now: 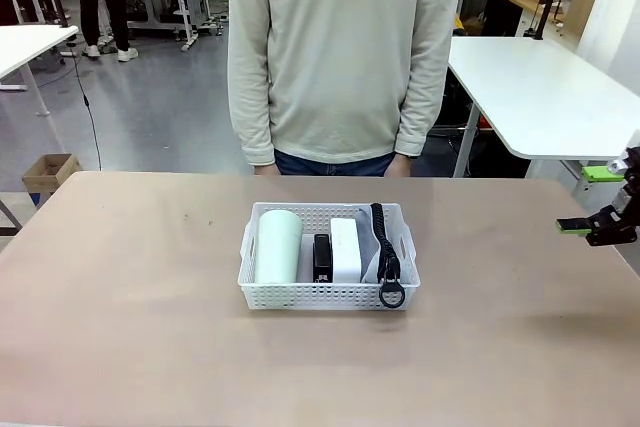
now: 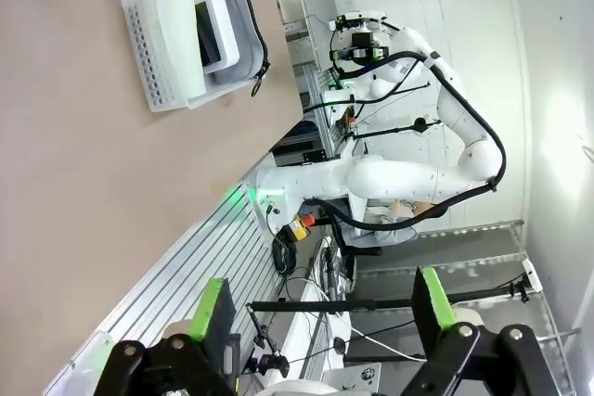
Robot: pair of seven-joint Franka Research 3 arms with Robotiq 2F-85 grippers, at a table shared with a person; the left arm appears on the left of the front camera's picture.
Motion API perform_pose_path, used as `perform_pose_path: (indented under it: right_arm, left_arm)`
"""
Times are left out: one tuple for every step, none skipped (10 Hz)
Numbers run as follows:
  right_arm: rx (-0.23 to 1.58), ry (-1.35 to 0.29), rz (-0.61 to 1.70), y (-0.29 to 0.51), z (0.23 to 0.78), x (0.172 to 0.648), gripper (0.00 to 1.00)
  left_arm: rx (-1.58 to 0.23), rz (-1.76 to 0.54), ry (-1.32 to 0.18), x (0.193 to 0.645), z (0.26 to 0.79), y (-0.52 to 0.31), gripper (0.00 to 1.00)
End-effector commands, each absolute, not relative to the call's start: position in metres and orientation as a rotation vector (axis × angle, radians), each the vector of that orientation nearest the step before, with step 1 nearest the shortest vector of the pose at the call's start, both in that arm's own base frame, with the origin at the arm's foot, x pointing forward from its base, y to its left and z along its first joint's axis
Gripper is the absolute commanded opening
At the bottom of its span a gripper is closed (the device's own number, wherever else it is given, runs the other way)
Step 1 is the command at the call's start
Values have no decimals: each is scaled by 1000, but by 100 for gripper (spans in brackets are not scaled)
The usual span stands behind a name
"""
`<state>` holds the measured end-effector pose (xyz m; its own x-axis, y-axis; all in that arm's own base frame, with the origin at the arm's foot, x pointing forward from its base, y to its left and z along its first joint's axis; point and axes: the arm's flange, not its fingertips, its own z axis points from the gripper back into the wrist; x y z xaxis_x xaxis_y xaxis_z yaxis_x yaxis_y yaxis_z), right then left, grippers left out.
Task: Efficiently arrange items inside the basket to fit them all.
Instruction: Pick up the Reusable plastic cup and place it inside the Organizing basket.
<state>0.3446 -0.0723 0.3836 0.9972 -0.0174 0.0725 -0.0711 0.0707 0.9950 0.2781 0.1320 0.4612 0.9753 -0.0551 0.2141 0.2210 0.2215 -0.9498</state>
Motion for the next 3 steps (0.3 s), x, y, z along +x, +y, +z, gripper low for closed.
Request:
perform_pose_path:
  right_arm:
    - [1508, -82, 52, -73, 386, 344, 100]
    - [1508, -82, 52, -73, 386, 344, 100]
    - [1508, -82, 52, -73, 386, 344, 100]
  left_arm:
    - [-1370, -171, -149, 277, 461, 128, 100]
    - [-1370, -171, -149, 277, 461, 128, 100]
    - [-1370, -171, -149, 277, 461, 128, 100]
